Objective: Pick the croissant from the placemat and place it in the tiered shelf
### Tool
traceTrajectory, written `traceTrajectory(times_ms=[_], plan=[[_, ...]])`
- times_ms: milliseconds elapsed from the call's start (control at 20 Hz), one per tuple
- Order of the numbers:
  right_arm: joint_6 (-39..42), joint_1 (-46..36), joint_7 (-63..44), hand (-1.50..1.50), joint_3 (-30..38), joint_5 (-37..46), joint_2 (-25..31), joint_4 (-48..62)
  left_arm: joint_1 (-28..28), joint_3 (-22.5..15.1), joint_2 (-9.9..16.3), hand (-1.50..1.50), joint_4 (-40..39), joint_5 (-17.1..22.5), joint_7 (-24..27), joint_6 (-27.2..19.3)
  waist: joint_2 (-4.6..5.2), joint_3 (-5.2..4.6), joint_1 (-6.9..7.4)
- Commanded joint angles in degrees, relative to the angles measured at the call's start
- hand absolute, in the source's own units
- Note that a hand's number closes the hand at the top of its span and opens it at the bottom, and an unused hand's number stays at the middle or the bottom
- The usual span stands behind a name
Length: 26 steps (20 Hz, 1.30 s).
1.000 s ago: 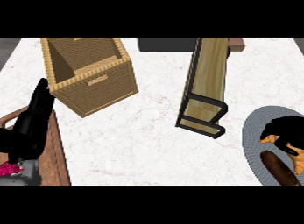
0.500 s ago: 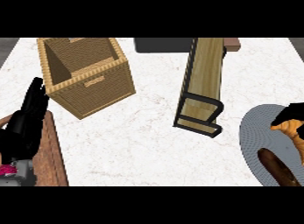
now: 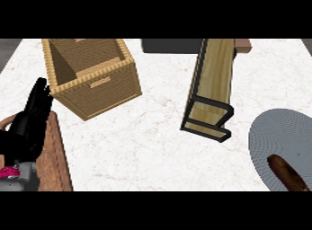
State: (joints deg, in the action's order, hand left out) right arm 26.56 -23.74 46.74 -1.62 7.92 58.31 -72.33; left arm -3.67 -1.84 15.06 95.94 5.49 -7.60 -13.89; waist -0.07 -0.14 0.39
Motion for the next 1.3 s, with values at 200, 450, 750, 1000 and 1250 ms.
traceTrajectory(times_ms=[200, 450, 750, 1000, 1250], plan=[[11.94, -12.78, -9.92, 1.5, -1.66, -8.86, -3.27, 4.92, -2.5, -0.52, -1.0, 0.0, 1.61, -0.8, -3.26, -0.69, 0.29, 0.12, 1.26], [10.47, -19.21, -13.26, 1.5, -3.87, -6.95, -9.31, 10.59, -2.37, 0.05, -2.56, 0.0, -3.46, -1.42, 0.81, -0.08, 0.4, 0.11, 0.87], [4.59, -22.11, -15.89, 1.5, -5.66, -2.82, -19.12, 13.48, 0.02, 2.36, -0.53, 0.0, -0.85, -0.05, 0.94, 3.06, 0.26, 0.12, 0.69], [1.36, -27.93, -16.34, 1.5, -4.89, -0.04, -25.34, 21.87, 1.5, 0.28, -2.44, 0.0, 0.88, -2.39, 0.69, 2.01, 0.36, 0.14, 1.23], [0.13, -30.72, -8.69, 1.5, -4.64, 4.69, -27.97, 29.13, -1.12, 2.52, -2.6, 0.0, -0.86, -2.16, 1.32, 2.21, 0.47, 0.16, 1.15]])
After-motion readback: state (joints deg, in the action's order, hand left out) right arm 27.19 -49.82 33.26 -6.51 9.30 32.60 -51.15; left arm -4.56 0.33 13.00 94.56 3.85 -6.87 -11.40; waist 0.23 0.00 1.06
